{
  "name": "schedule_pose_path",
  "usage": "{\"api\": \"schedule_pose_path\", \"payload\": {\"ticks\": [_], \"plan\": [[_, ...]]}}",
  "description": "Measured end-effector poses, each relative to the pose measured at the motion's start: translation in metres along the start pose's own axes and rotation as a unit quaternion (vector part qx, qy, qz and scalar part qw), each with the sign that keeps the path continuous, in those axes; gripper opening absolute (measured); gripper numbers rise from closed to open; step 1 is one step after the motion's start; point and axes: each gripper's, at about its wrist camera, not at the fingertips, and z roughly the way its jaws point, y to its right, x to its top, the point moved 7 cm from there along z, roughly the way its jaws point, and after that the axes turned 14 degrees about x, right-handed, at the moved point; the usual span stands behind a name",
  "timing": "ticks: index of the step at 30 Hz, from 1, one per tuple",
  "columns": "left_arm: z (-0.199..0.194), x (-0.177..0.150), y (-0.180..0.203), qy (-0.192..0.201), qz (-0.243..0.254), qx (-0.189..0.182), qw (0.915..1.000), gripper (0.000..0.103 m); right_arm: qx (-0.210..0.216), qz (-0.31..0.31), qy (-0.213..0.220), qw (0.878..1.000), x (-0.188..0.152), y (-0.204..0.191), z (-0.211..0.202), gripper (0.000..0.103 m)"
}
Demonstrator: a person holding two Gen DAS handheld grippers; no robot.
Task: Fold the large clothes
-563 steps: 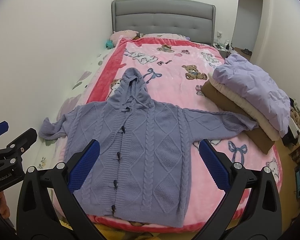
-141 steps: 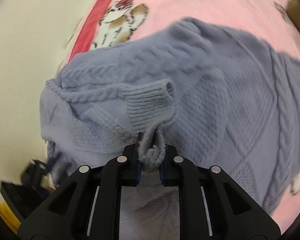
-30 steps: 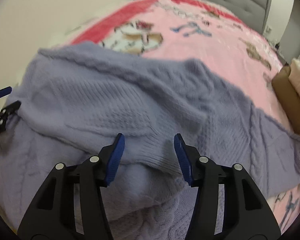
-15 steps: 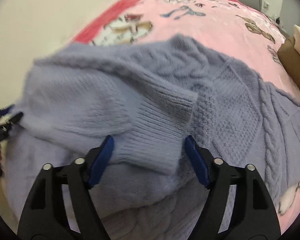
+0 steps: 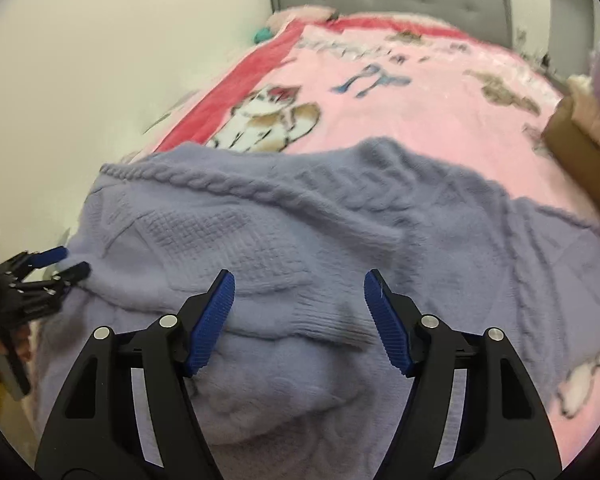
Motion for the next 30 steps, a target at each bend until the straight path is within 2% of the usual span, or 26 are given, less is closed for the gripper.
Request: {"api": "schedule_pose_path", "payload": {"ticks": [4,9,11,13,14,15,16,18,20,21,24,26,27,28,30], "plan": [[0.001,-0.003,0.004,-0.005,0.015,0.006,0.9999,0.077,-0.016,-0.003,-0.049,0.999,-0.015,0.009,0.026,0.063],[0.003,-0.007,0.010,-0.012,0.044,0.019,0.9988,0.078,-0.005,0.016,-0.047,0.999,-0.020,0.016,0.029,0.064],[-0.003,-0.001,0.009,-0.003,0.044,0.032,0.9985,0.078,0.001,0.042,-0.026,0.999,-0.015,0.017,0.016,0.065],[-0.019,0.007,0.011,0.021,0.034,0.042,0.9983,0.080,0.025,0.073,0.016,0.997,-0.008,0.021,-0.007,0.065],[-0.027,0.011,0.013,0.035,0.032,0.048,0.9977,0.091,0.023,0.089,0.044,0.995,-0.006,0.028,-0.025,0.066],[-0.038,0.016,0.018,0.058,0.032,0.060,0.9960,0.097,0.004,0.104,0.065,0.992,-0.007,0.039,-0.042,0.074],[-0.049,0.021,0.024,0.082,0.035,0.068,0.9937,0.097,-0.027,0.127,0.094,0.987,-0.010,0.057,-0.067,0.081],[-0.068,0.029,0.047,0.121,0.054,0.054,0.9897,0.097,-0.057,0.171,0.139,0.974,-0.018,0.090,-0.104,0.081],[-0.078,0.035,0.076,0.135,0.072,0.035,0.9876,0.097,-0.115,0.229,0.180,0.950,-0.034,0.140,-0.148,0.081],[-0.079,0.037,0.085,0.134,0.076,0.026,0.9878,0.097,-0.159,0.256,0.200,0.932,-0.046,0.169,-0.175,0.081],[-0.081,0.039,0.126,0.120,0.084,-0.011,0.9891,0.097,-0.242,0.307,0.246,0.887,-0.075,0.241,-0.239,0.081],[-0.084,0.040,0.148,0.116,0.090,-0.026,0.9888,0.097,-0.267,0.333,0.257,0.867,-0.095,0.292,-0.273,0.080],[-0.086,0.039,0.158,0.117,0.092,-0.031,0.9884,0.097,-0.264,0.346,0.257,0.863,-0.103,0.312,-0.280,0.075],[-0.089,0.037,0.166,0.117,0.094,-0.034,0.9881,0.097,-0.260,0.364,0.257,0.857,-0.113,0.335,-0.286,0.065],[-0.092,0.033,0.181,0.113,0.104,-0.033,0.9876,0.097,-0.251,0.386,0.256,0.850,-0.124,0.368,-0.287,0.056]]}}
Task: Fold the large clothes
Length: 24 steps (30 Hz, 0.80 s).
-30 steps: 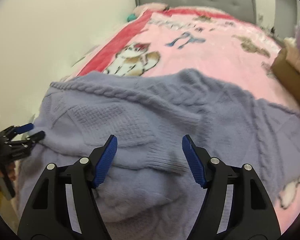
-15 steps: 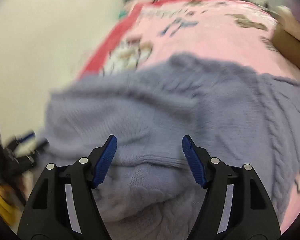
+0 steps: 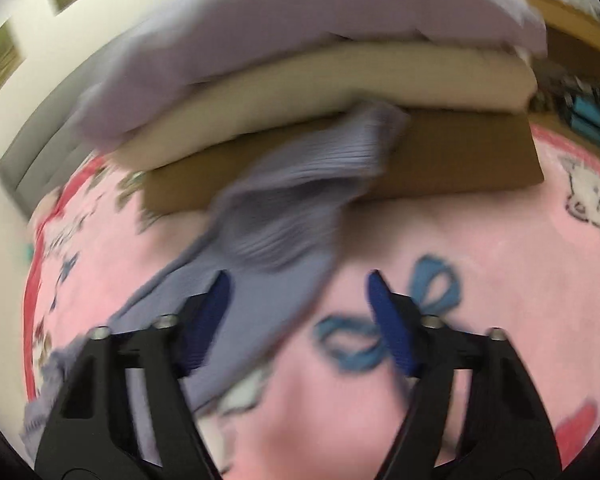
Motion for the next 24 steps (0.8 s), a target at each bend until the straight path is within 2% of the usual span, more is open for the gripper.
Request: {"api": "schedule_pose_path", "payload": {"ticks": [2,5,8,9,10,13,15,18,21,22,24], "plan": [[0.002,-0.001,0.006,-0.005,0.007,0.001,1.0000,0.097,0.007,0.013,-0.002,1.000,0.009,0.016,0.017,0.055],[0.005,-0.004,0.013,-0.019,0.012,0.003,0.9998,0.097,0.006,0.007,-0.002,1.000,0.016,0.019,0.037,0.055],[0.012,-0.011,0.019,-0.037,0.013,0.005,0.9992,0.097,0.019,0.001,-0.019,1.000,0.019,0.014,0.056,0.047],[0.015,-0.012,0.021,-0.041,0.014,0.004,0.9990,0.097,0.031,0.006,-0.031,0.999,0.018,0.013,0.062,0.040],[0.018,-0.012,0.023,-0.045,0.015,0.002,0.9989,0.097,0.038,0.009,-0.040,0.998,0.018,0.011,0.067,0.024],[0.026,-0.015,0.028,-0.057,0.009,0.001,0.9984,0.097,0.063,-0.001,-0.038,0.997,0.020,-0.009,0.061,0.013],[0.031,-0.017,0.030,-0.069,-0.002,0.002,0.9976,0.097,0.112,-0.010,-0.023,0.993,0.022,-0.041,0.045,0.012],[0.032,-0.018,0.029,-0.072,-0.021,0.002,0.9972,0.097,0.192,-0.046,-0.015,0.980,0.019,-0.109,0.023,0.011],[0.029,-0.017,0.024,-0.068,-0.028,0.004,0.9973,0.097,0.271,-0.108,-0.032,0.956,-0.001,-0.192,0.002,0.011],[0.027,-0.016,0.020,-0.065,-0.031,0.005,0.9974,0.097,0.298,-0.137,-0.041,0.944,-0.013,-0.226,-0.005,0.011],[0.019,-0.014,0.008,-0.052,-0.041,0.004,0.9978,0.097,0.329,-0.170,-0.061,0.927,-0.034,-0.269,-0.008,0.011]]}}
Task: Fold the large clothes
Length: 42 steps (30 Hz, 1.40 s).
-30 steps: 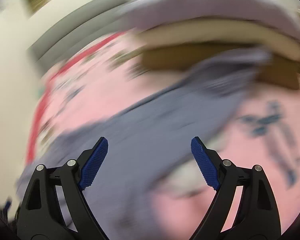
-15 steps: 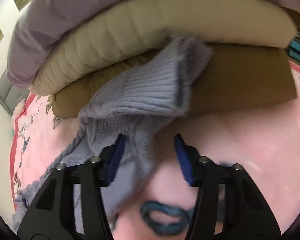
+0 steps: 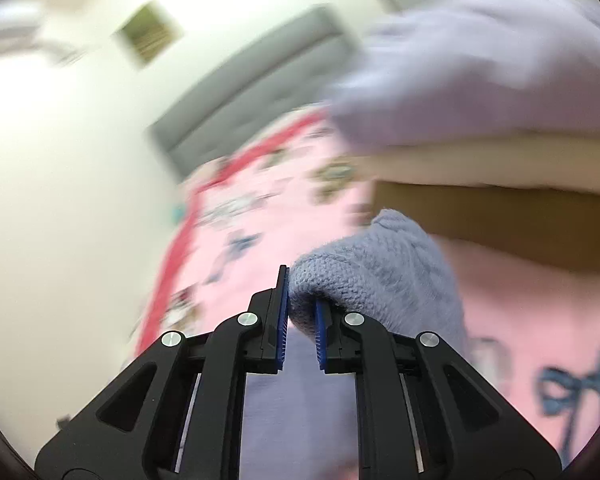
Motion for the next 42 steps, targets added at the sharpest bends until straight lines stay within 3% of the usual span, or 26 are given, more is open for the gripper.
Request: {"api": "schedule_pose_path", "payload": {"ticks": [4,10,13,17,19,22,25,28,32,34,36,38,39,40,42], "plan": [[-0.013,0.001,-0.040,0.016,-0.022,0.002,0.9996,0.097,0.072,-0.050,-0.061,0.994,-0.035,-0.081,0.072,0.011],[-0.016,-0.019,-0.111,0.007,-0.035,0.053,0.9979,0.097,0.093,-0.121,-0.163,0.975,-0.109,-0.153,0.146,0.011],[-0.015,-0.038,-0.153,-0.010,-0.065,0.080,0.9946,0.097,0.098,-0.164,-0.211,0.959,-0.157,-0.180,0.165,0.012],[-0.012,-0.060,-0.202,-0.033,-0.103,0.110,0.9881,0.097,0.074,-0.231,-0.295,0.924,-0.232,-0.197,0.175,0.015],[-0.011,-0.070,-0.221,-0.039,-0.117,0.119,0.9853,0.097,0.057,-0.264,-0.314,0.910,-0.255,-0.197,0.171,0.019],[-0.009,-0.070,-0.234,-0.037,-0.121,0.114,0.9854,0.097,0.023,-0.346,-0.302,0.888,-0.277,-0.203,0.163,0.025],[-0.003,-0.056,-0.231,-0.031,-0.124,0.071,0.9893,0.097,0.006,-0.375,-0.298,0.878,-0.281,-0.209,0.159,0.028],[0.004,-0.016,-0.213,-0.013,-0.126,-0.022,0.9917,0.097,0.005,-0.370,-0.296,0.881,-0.278,-0.207,0.158,0.028],[0.018,0.064,-0.176,-0.001,-0.106,-0.153,0.9826,0.097,-0.001,-0.400,-0.285,0.871,-0.279,-0.208,0.159,0.028],[0.026,0.098,-0.155,-0.016,-0.091,-0.206,0.9743,0.097,-0.007,-0.417,-0.280,0.864,-0.282,-0.210,0.160,0.028],[0.042,0.133,-0.121,-0.079,-0.071,-0.260,0.9598,0.097,-0.019,-0.429,-0.281,0.858,-0.285,-0.211,0.161,0.028],[0.056,0.152,-0.090,-0.148,-0.060,-0.281,0.9462,0.097,-0.029,-0.433,-0.281,0.856,-0.285,-0.212,0.164,0.028],[0.066,0.161,-0.066,-0.206,-0.054,-0.303,0.9290,0.096,-0.033,-0.434,-0.281,0.855,-0.286,-0.212,0.164,0.028],[0.070,0.164,-0.051,-0.238,-0.050,-0.302,0.9216,0.095,-0.036,-0.433,-0.281,0.855,-0.286,-0.212,0.165,0.028],[0.075,0.163,-0.025,-0.284,-0.021,-0.278,0.9173,0.090,-0.039,-0.431,-0.281,0.857,-0.285,-0.213,0.165,0.028]]}}
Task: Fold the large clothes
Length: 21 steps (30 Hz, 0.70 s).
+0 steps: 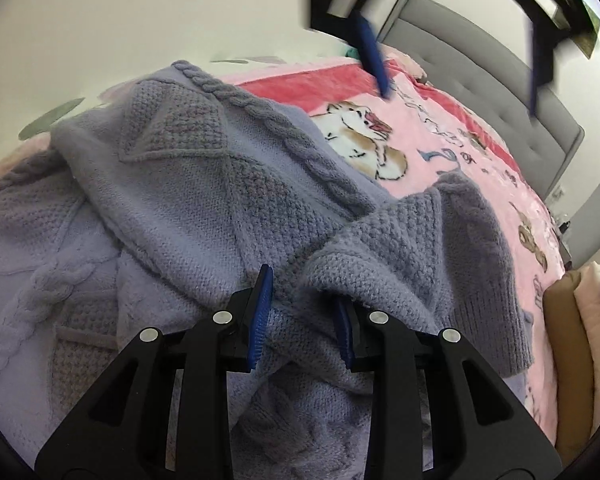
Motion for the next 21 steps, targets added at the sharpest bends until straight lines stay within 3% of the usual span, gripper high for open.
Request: {"api": "schedule_pose_path", "payload": {"ticks": [4,6,11,16,21], "plan": [[0.046,-0.021,0.029,-0.137,0.021,0.054,0.9888,0.054,-0.002,-0.008,-0.005,1.000,0.000,0.000,-0.001,0.028],[0.062,-0.033,0.028,-0.179,0.002,0.080,0.9806,0.044,0.001,-0.009,-0.006,1.000,0.001,0.001,-0.001,0.028],[0.076,-0.027,0.033,-0.194,-0.019,0.090,0.9766,0.043,-0.001,-0.018,-0.008,1.000,0.003,0.000,0.001,0.029],[0.076,-0.017,0.026,-0.190,-0.053,0.062,0.9784,0.009,0.002,0.005,-0.002,1.000,0.004,0.002,0.001,0.029],[0.063,-0.006,0.015,-0.171,-0.057,0.012,0.9836,0.007,-0.003,0.012,-0.001,1.000,0.004,0.003,0.000,0.029]]}}
